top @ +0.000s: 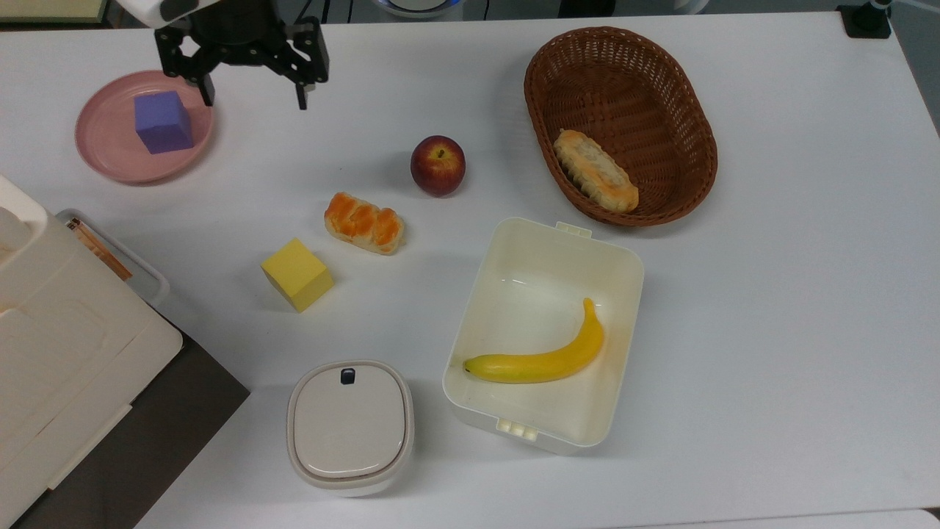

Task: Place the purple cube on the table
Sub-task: 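Move the open gripper over the purple cube on the pink plate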

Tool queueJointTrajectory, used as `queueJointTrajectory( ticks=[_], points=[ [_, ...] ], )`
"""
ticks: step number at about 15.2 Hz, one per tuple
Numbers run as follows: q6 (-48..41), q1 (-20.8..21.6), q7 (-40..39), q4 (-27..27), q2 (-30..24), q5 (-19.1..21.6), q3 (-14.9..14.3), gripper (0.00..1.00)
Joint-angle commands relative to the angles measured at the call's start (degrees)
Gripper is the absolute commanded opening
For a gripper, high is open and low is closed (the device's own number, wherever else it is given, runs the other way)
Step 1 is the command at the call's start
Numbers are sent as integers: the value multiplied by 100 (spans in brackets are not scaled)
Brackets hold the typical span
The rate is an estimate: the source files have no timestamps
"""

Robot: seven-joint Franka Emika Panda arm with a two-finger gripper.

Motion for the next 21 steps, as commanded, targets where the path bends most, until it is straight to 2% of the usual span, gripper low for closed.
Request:
queueJointTrajectory(
  ticks=[1,4,7,8,11,12,15,16,21],
  points=[
    [-182,-301,-463,-191,-116,-68,-10,100],
    [-664,-670,-1279,-199,-54,-68,-10,100],
    [-1069,-1074,-2622,-357,103,-85,-10,100],
    [-1105,-1180,-2775,-401,139,-94,-10,100],
    [-1044,-1505,-2820,-402,385,-147,-19,100],
    [-1035,-1593,-2820,-393,507,-277,-19,100],
    [-1009,-1673,-2829,-393,867,-1040,-19,100],
    [-1000,-1673,-2829,-384,991,-1165,-19,100],
    [-728,-1743,-2768,-419,1360,-1228,-19,100]
  ],
)
